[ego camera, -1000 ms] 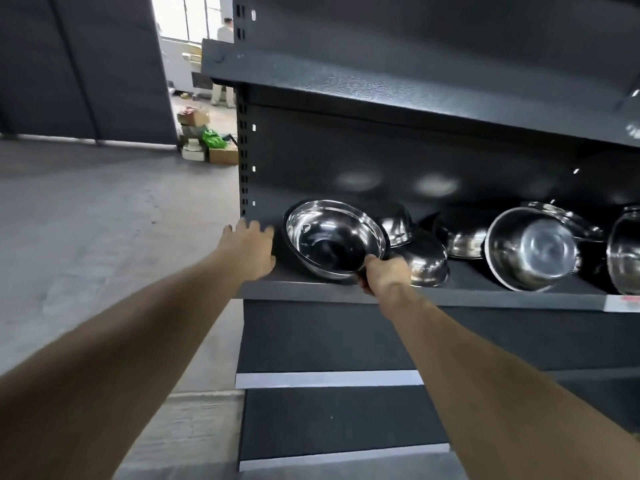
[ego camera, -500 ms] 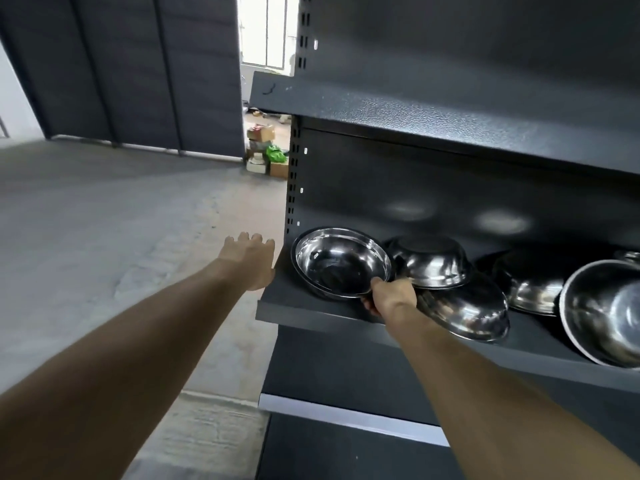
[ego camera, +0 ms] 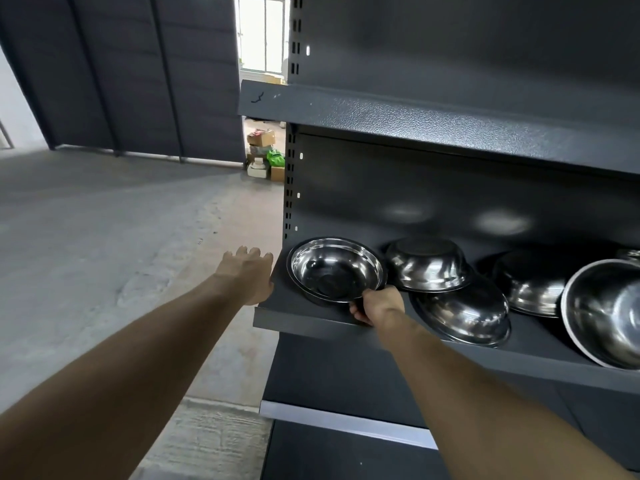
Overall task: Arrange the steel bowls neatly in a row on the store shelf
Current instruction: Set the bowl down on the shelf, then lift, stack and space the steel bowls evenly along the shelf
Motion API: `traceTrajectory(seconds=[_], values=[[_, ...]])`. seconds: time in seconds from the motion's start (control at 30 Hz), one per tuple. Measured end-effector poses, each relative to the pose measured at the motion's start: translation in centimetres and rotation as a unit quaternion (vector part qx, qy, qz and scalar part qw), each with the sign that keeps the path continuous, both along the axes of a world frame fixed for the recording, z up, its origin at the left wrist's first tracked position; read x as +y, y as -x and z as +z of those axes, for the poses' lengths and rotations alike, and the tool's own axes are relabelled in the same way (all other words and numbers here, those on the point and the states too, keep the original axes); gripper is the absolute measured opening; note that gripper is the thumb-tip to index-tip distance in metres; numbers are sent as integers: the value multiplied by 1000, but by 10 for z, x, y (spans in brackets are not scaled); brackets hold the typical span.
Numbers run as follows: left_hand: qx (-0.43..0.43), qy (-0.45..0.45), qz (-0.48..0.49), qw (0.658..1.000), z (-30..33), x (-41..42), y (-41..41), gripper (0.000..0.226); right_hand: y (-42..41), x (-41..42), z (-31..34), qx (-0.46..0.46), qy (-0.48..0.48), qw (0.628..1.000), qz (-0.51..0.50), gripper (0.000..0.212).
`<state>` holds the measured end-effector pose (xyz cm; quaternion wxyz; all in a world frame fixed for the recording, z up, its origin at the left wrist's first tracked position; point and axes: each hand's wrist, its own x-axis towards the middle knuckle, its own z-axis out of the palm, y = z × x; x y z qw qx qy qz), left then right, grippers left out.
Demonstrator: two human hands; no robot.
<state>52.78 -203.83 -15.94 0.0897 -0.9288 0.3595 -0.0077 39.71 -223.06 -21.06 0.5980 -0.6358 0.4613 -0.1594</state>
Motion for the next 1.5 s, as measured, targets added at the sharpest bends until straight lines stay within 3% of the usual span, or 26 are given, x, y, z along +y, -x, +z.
traceTrajectory(seconds=[0.33, 0.43, 0.57, 0.8, 1.07, 1.33, 1.5], values=[[6, -7, -6, 1000, 2, -5, 2, 49, 0, 0, 2, 1, -24, 1000, -1, 19], [2, -1, -20, 1000, 5, -15, 3, 50, 3, -1, 4, 15, -28, 999, 2, 34], [15, 22, -43, 999, 12, -37, 6, 52, 15, -10, 13, 18, -20, 999, -29, 37], [6, 29, -119, 992, 22, -106, 24, 55, 55, -57, 28, 7, 10, 992, -124, 35], [20, 36, -165, 985, 19, -183, 50, 57, 101, -115, 38, 59, 102, 979, -168, 50], [71, 50, -135, 987, 7, -235, 44, 56, 92, -166, 35, 34, 66, 988, -133, 30], [118, 89, -70, 987, -2, -266, 35, 61, 79, -189, 33, 59, 74, 992, -85, 35]])
